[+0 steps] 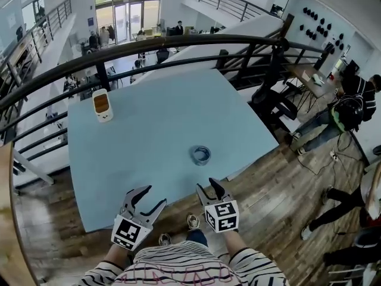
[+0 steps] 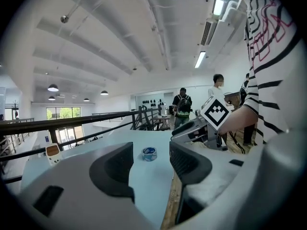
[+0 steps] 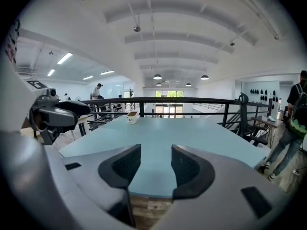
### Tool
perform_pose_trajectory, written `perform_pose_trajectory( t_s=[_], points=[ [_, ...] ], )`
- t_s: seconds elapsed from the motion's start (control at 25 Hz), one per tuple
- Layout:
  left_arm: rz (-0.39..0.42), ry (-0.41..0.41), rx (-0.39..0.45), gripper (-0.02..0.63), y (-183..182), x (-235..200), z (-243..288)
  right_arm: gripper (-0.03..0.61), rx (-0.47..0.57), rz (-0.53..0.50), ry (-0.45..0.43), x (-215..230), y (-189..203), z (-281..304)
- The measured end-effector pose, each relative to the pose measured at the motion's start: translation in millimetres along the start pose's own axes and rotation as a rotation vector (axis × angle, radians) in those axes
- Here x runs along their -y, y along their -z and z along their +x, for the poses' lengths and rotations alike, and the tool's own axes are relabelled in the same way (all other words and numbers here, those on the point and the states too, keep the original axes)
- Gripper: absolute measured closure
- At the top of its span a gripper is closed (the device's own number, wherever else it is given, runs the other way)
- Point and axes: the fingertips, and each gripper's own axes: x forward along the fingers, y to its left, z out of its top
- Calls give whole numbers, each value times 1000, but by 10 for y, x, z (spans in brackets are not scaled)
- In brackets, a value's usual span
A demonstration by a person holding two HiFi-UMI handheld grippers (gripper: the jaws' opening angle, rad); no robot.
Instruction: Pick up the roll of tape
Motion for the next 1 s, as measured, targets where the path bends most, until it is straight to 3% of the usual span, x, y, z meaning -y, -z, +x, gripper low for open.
perform_pose_trajectory(
  t_s=[0.36,0.8,1.0],
  points=[
    [-42,-82,-20,399,-50,-228,314,379,-167,-144,-58,414,44,744],
    [-67,-195,-82,399,86,-307,534,379,-435,-306,-212,590,382,1587],
    [-83,-236,-98,399,124,-293,605,379,-536,-367,-228,703,537,1828]
  ],
)
